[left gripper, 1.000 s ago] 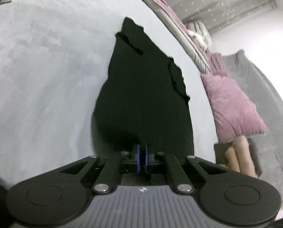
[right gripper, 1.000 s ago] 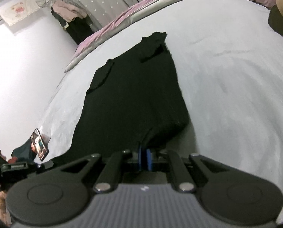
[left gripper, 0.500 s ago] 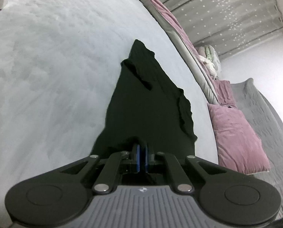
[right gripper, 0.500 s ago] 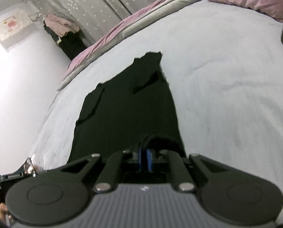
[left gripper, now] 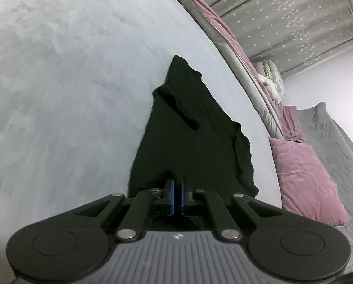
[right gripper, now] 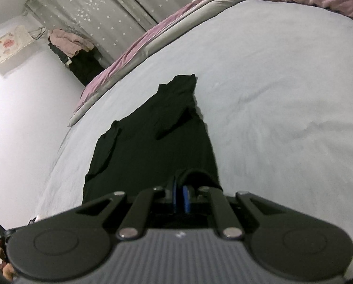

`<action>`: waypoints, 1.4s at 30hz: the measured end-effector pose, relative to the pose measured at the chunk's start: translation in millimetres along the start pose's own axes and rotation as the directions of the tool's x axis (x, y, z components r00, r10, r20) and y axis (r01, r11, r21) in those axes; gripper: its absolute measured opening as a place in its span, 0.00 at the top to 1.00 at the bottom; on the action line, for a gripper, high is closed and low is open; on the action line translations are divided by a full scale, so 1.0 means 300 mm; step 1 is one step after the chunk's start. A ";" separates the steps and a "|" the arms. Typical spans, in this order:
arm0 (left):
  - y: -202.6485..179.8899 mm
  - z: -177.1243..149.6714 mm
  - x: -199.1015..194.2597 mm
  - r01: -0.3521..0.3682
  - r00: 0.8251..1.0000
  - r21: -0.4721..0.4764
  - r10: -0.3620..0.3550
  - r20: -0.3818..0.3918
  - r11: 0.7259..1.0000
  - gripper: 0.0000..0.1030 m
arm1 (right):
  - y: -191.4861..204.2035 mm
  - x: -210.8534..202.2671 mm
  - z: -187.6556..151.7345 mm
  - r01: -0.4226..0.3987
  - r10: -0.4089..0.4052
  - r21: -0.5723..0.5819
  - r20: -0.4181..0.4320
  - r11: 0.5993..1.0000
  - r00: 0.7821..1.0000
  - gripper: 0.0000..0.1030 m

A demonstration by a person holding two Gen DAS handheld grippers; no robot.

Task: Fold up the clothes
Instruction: 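Close both grippers on the T-shirt hem and lift it, then carry the held hem over toward the collar with both grippers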

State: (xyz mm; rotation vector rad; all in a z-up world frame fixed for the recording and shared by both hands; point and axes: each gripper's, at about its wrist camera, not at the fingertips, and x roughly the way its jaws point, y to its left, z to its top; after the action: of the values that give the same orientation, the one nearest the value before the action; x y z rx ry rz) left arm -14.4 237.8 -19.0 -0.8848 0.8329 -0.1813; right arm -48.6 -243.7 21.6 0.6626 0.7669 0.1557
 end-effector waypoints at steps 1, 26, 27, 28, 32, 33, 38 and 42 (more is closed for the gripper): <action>0.002 0.005 0.009 -0.003 1.000 0.001 0.003 0.001 1.000 0.96 | -0.001 0.009 0.004 0.000 0.000 -0.001 0.001 1.000 1.000 0.94; -0.092 -0.039 -0.020 -0.080 0.992 0.363 0.040 0.117 0.928 0.74 | 0.087 0.047 -0.040 0.038 -0.035 -0.194 0.020 0.980 0.999 0.54; -0.109 -0.053 -0.019 -0.078 0.993 0.400 0.037 0.111 0.913 0.74 | 0.107 0.040 -0.049 0.053 -0.048 -0.227 0.026 0.972 0.999 0.54; -0.123 -0.067 -0.013 -0.065 0.995 0.431 0.028 0.092 0.900 0.74 | 0.128 0.035 -0.058 0.070 -0.064 -0.262 0.032 0.963 0.997 0.54; -0.178 -0.124 0.026 0.014 1.000 0.533 -0.003 -0.021 0.846 0.74 | 0.212 0.050 -0.112 0.118 -0.120 -0.391 0.021 0.913 0.993 0.55; -0.190 -0.139 0.041 0.034 0.998 0.556 -0.004 -0.055 0.830 0.74 | 0.227 0.058 -0.127 0.115 -0.124 -0.414 0.007 0.903 0.992 0.55; -0.244 -0.223 0.094 0.088 0.989 0.649 0.013 -0.149 0.756 0.74 | 0.289 0.119 -0.202 0.082 -0.131 -0.494 -0.065 0.865 0.989 0.59; -0.265 -0.261 0.130 0.119 0.979 0.679 0.030 -0.203 0.724 0.74 | 0.319 0.166 -0.248 0.118 -0.181 -0.573 -0.053 0.811 0.982 0.60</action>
State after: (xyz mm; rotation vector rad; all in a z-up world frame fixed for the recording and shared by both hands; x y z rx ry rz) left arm -28.7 120.7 -9.2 -0.1703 0.8396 -0.5961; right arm -54.1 -113.1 10.8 0.0200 0.8194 0.2638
